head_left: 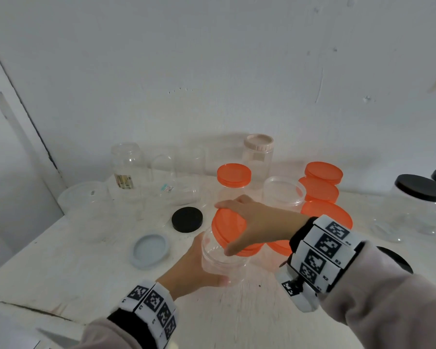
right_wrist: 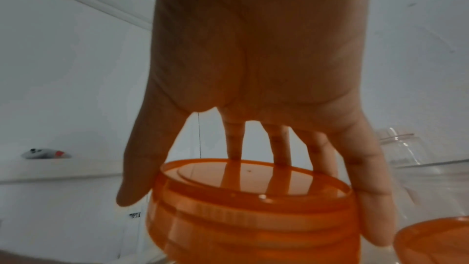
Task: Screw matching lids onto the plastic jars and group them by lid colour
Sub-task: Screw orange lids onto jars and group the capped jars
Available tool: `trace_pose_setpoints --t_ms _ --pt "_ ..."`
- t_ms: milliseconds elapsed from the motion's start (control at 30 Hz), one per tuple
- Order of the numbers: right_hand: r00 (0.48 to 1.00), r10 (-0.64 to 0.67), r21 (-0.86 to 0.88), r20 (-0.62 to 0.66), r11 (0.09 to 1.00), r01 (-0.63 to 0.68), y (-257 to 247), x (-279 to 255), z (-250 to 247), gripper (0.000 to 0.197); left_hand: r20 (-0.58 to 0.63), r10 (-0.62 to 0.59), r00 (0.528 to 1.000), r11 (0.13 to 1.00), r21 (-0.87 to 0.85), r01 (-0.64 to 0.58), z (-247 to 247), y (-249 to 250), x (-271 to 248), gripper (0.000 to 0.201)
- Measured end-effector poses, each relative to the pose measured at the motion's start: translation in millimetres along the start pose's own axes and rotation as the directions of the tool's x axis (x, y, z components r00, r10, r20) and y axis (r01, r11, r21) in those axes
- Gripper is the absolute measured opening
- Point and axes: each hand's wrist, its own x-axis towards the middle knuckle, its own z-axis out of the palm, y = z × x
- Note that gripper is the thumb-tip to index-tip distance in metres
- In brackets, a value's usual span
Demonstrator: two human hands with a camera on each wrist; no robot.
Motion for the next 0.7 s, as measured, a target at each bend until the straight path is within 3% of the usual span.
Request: trace_pose_setpoints --t_ms 200,500,700 --pt "0.99 0.041 -0.227 0.133 0.974 -0.01 -8.2 14.5 4.8 0.098 -0.025 -0.02 0.999 1.0 -0.003 0.02 0.9 -3.9 0.9 0.081" --pt "0.986 0.049 -0.245 0.16 0.969 -0.009 -10.4 26.6 9.6 0.099 -0.033 -0.079 0.996 0.994 0.07 0.082 2.9 -7.4 2.6 0.081" --pt "0.983 0.049 -0.261 0.179 0.965 0.0 -10.7 30.4 10.9 0.098 -0.056 -0.178 0.982 0.975 0.127 0.184 4.9 -4.5 2.4 0.099"
